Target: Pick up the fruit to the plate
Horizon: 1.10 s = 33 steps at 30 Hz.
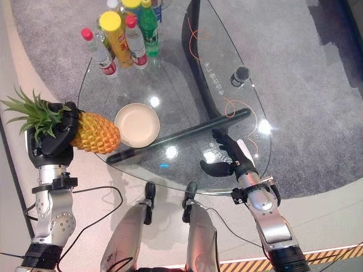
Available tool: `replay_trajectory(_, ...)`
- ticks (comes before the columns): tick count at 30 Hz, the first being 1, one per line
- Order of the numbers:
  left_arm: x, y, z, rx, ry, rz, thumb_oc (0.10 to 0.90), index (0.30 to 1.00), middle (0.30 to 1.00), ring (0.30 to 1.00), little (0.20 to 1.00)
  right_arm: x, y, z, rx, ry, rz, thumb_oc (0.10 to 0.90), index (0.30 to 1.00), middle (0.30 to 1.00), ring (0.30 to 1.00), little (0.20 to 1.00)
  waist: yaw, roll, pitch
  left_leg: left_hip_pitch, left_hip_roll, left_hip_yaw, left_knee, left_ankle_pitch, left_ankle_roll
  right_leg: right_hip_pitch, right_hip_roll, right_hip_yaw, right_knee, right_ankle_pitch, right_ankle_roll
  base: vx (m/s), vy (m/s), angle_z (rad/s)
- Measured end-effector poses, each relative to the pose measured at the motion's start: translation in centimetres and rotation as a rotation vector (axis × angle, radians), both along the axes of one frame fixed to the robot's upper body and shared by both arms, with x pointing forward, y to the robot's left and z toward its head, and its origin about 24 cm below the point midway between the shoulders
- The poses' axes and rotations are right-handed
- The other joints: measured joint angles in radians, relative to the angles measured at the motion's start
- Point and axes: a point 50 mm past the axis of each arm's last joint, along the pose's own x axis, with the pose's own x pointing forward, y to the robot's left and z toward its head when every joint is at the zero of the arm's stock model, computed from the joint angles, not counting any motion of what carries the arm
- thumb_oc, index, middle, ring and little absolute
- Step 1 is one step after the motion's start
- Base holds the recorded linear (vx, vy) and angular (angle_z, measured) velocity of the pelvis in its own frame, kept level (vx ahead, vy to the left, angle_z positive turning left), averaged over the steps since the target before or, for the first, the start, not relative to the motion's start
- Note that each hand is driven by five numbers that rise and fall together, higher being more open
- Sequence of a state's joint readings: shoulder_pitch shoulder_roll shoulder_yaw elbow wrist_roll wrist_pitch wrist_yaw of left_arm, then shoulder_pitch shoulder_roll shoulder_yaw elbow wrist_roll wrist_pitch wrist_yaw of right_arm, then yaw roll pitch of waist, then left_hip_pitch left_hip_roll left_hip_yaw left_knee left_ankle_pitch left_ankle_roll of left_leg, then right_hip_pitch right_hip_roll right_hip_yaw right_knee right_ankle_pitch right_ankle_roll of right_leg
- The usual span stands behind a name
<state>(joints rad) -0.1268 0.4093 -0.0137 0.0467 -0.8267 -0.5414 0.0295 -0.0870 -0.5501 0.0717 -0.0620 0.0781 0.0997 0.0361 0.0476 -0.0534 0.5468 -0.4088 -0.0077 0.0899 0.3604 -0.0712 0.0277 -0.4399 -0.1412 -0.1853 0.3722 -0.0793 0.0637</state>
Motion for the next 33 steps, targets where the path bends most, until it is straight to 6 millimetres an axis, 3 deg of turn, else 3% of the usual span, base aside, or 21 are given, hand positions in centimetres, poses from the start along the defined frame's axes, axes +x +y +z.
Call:
replay_trajectory(5, 0.4, -0.3, 0.3, 0.04, 0.0, 0.023, 0.1, 0.3, 0.3, 0.3, 0.2, 0.2, 0.3, 0.1, 0.001, -0.003, 0.014, 0.8, 0.9, 0.9, 0.9, 0.9, -0.001, -0.001, 0.0, -0.045, 0.003, 0.001, 0.03, -0.006, 0.001, -0.038, 0.0, 0.002, 0.019, 0.0, 0.0, 0.0, 0.0, 0.0)
replay_trajectory(12, 1.5, -0.5, 0.9, 0.113, 0.01, 0.135, 0.1, 0.3, 0.3, 0.3, 0.2, 1.0, 2.4, 0.4, 0.0, 0.014, 0.121, 0.8, 0.9, 0.9, 0.9, 0.9, -0.022, -0.004, 0.0, -0.101, 0.006, 0.001, 0.062, -0.011, 0.004, -0.086, 0.001, 0.002, 0.034, 0.005, -0.002, -0.01, 0.02, 0.0)
replay_trajectory(23, 4.3, -1.1, 4.2, 0.29, -0.079, 0.299, 0.1, 0.3, 0.3, 0.3, 0.2, 3.2, 4.8, 0.7, 0.002, 0.098, 0.233, 0.8, 0.9, 0.9, 0.9, 0.9, -0.056, -0.017, -0.001, -0.248, 0.014, 0.025, 0.117, -0.014, 0.009, -0.235, 0.006, 0.032, 0.064, 0.025, -0.004, -0.04, 0.08, -0.07)
replay_trajectory(33, 5.3, -1.9, 7.9, 0.341, -0.232, 0.415, 0.1, 0.3, 0.3, 0.3, 0.2, 4.5, 7.0, 1.1, -0.01, 0.184, 0.342, 0.8, 0.9, 0.9, 0.9, 0.9, -0.086, -0.018, -0.001, -0.334, 0.013, 0.042, 0.134, -0.015, 0.01, -0.335, 0.008, 0.054, 0.087, 0.03, -0.006, -0.01, 0.081, -0.06)
